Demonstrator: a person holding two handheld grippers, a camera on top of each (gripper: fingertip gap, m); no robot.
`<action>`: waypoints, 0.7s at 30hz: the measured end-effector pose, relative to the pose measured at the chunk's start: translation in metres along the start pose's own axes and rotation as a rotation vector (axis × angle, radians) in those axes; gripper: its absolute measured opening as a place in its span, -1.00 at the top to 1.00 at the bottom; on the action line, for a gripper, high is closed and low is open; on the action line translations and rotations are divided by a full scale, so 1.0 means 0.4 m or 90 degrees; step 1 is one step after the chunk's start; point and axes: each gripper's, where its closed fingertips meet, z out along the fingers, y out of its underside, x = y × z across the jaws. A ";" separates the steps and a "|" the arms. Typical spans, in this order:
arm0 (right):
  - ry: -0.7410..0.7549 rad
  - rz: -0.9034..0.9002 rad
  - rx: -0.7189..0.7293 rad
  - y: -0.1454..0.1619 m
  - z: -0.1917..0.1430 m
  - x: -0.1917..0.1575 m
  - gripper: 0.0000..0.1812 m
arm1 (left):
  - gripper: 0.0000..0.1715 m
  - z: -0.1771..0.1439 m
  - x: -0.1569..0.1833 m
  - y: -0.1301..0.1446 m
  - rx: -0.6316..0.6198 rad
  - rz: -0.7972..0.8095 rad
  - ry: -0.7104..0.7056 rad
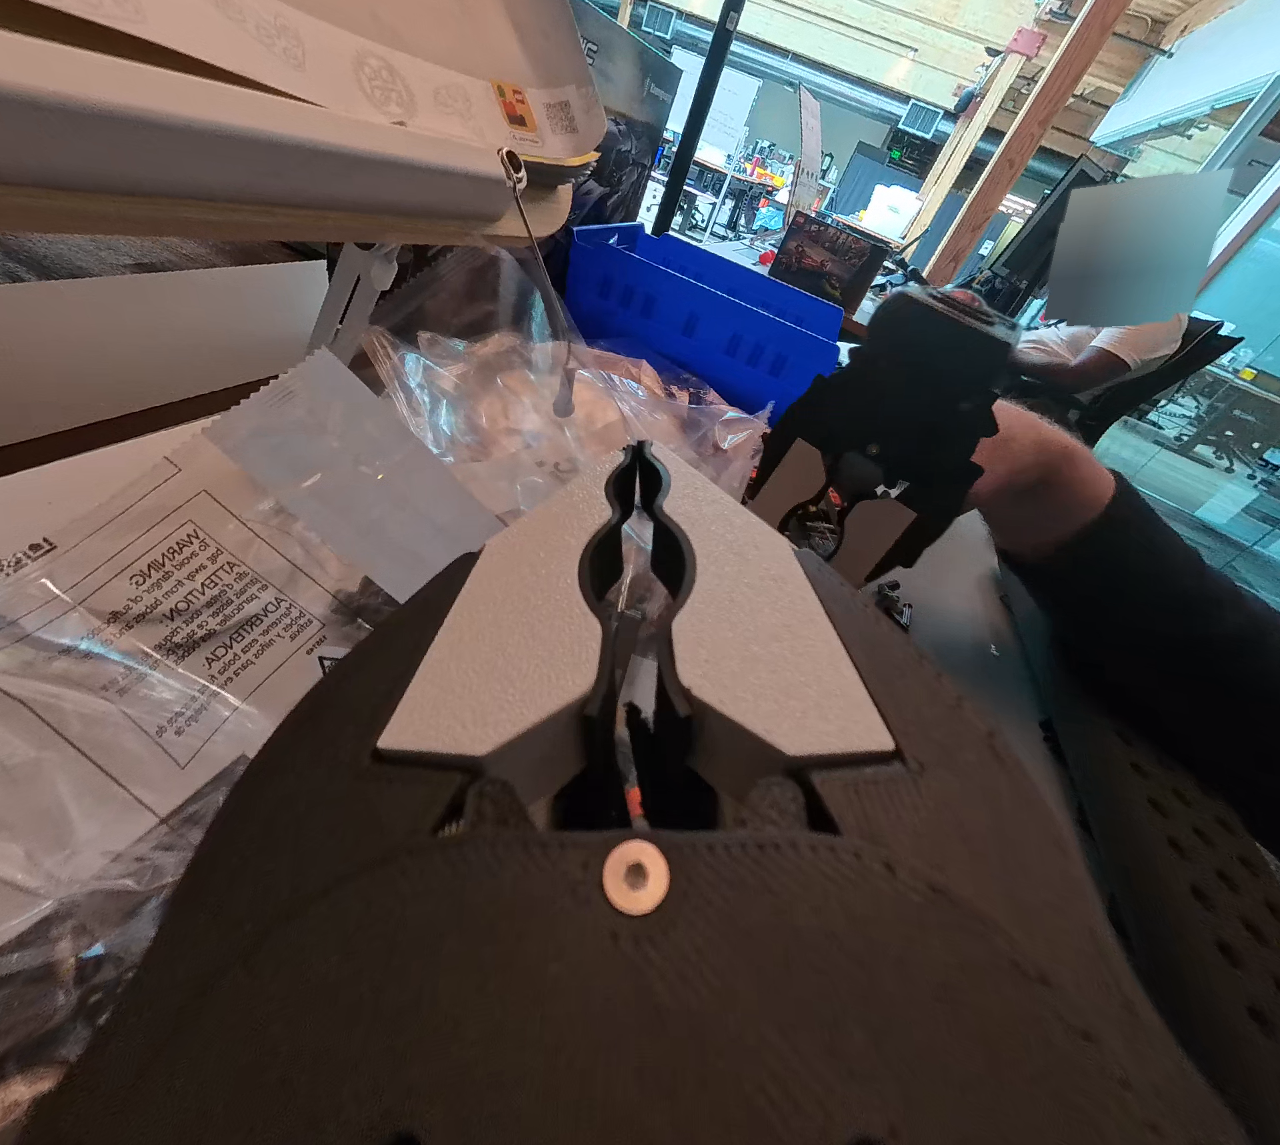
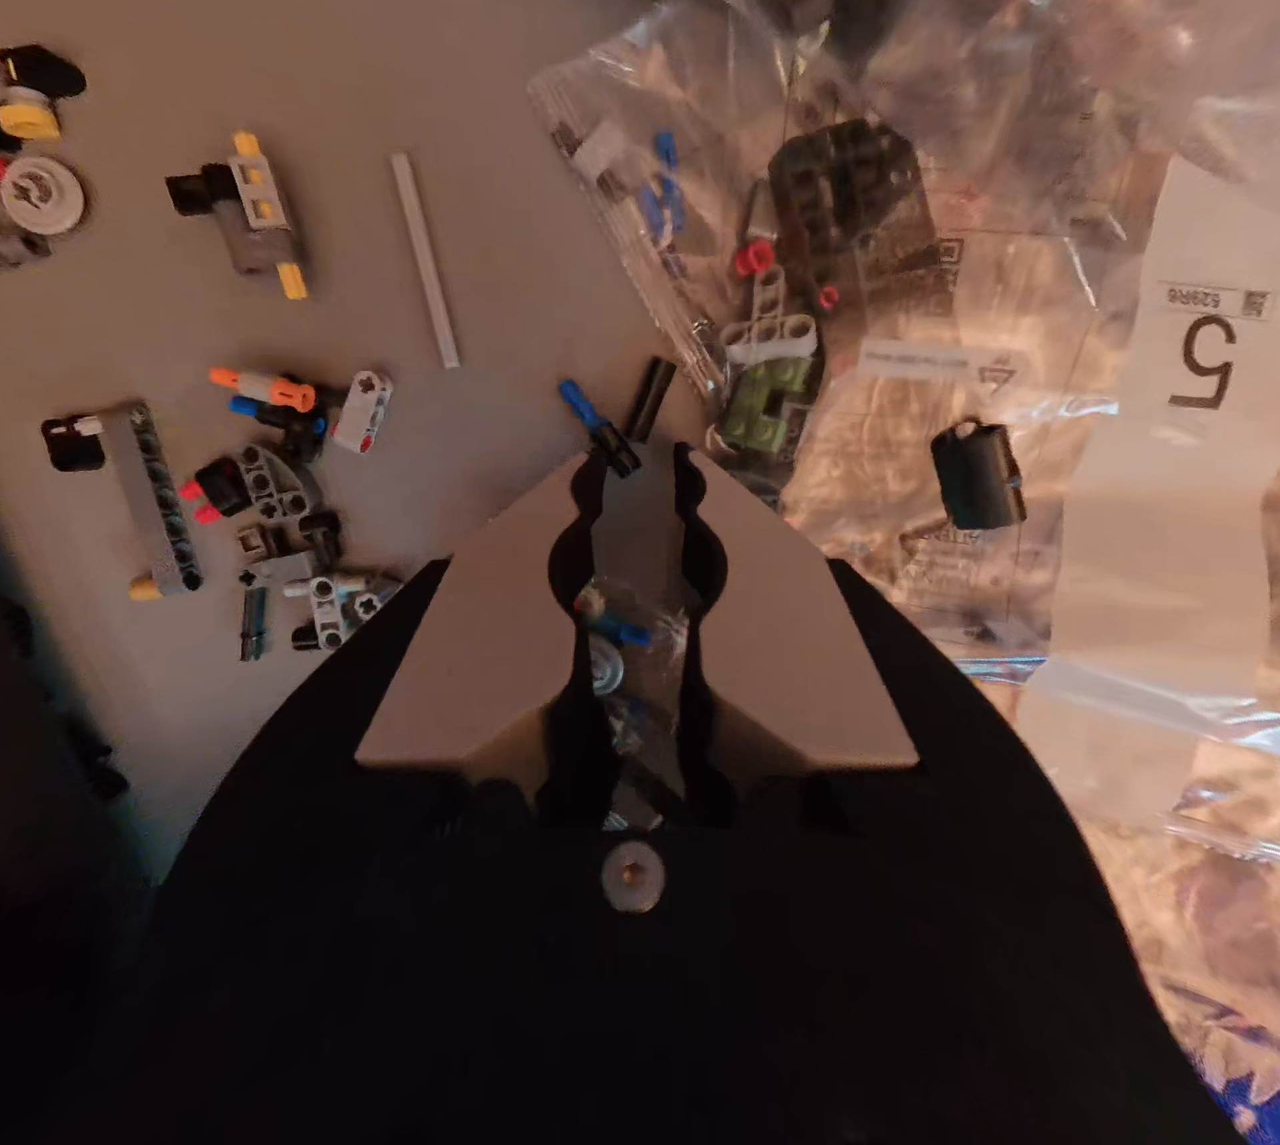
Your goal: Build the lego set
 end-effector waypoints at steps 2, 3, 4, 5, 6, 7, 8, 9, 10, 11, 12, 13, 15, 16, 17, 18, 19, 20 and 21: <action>0.003 0.007 0.012 -0.014 0.002 0.005 0.82 | 1.00 0.001 0.001 0.001 -0.002 0.001 0.001; 0.012 0.007 0.011 -0.017 0.004 0.010 0.86 | 1.00 0.002 0.002 0.002 -0.003 0.001 0.002; 0.018 0.006 0.011 -0.021 0.007 0.014 0.89 | 1.00 0.002 0.002 0.002 -0.004 0.001 0.002; 0.014 0.008 0.013 -0.026 0.012 0.013 0.90 | 1.00 0.002 0.003 0.003 -0.004 0.001 0.003; 0.005 0.010 0.013 -0.029 0.018 0.009 0.89 | 1.00 0.002 0.003 0.004 -0.005 0.001 0.003; 0.001 0.010 0.013 -0.032 0.021 0.006 0.88 | 1.00 0.003 0.003 0.005 -0.006 0.001 0.003; 0.003 0.009 0.013 -0.034 0.023 0.007 0.88 | 1.00 0.003 0.004 0.005 -0.007 0.002 0.004; 0.003 0.014 0.016 -0.036 0.025 0.008 0.89 | 1.00 0.003 0.004 0.005 -0.007 0.001 0.004; -0.002 0.021 0.017 -0.038 0.028 0.009 0.89 | 1.00 0.004 0.004 0.006 -0.008 0.001 0.005; -0.005 0.024 0.017 -0.039 0.031 0.008 0.89 | 1.00 0.004 0.005 0.006 -0.009 0.002 0.005; -0.007 0.022 0.016 -0.038 0.032 0.007 0.89 | 1.00 0.004 0.005 0.007 -0.010 0.002 0.005; -0.010 0.020 0.015 -0.037 0.031 0.003 0.89 | 1.00 0.005 0.006 0.007 -0.011 0.003 0.005; -0.027 0.018 0.013 -0.034 0.027 -0.011 0.90 | 1.00 0.005 0.007 0.008 -0.012 0.003 0.007; -0.032 0.018 0.018 -0.035 0.025 -0.015 0.89 | 1.00 0.005 0.007 0.008 -0.012 0.004 0.007; -0.038 0.019 0.025 -0.037 0.023 -0.018 0.90 | 1.00 0.005 0.007 0.008 -0.013 0.003 0.007; -0.045 0.023 0.031 -0.039 0.021 -0.019 0.91 | 1.00 0.005 0.007 0.009 -0.013 0.003 0.008; -0.053 0.029 0.037 -0.041 0.019 -0.021 0.91 | 1.00 0.006 0.008 0.010 -0.014 0.003 0.008; -0.062 0.033 0.042 -0.043 0.018 -0.026 0.91 | 1.00 0.006 0.008 0.011 -0.015 0.003 0.008; -0.069 0.036 0.045 -0.044 0.017 -0.030 0.91 | 1.00 0.007 0.008 0.011 -0.015 0.003 0.008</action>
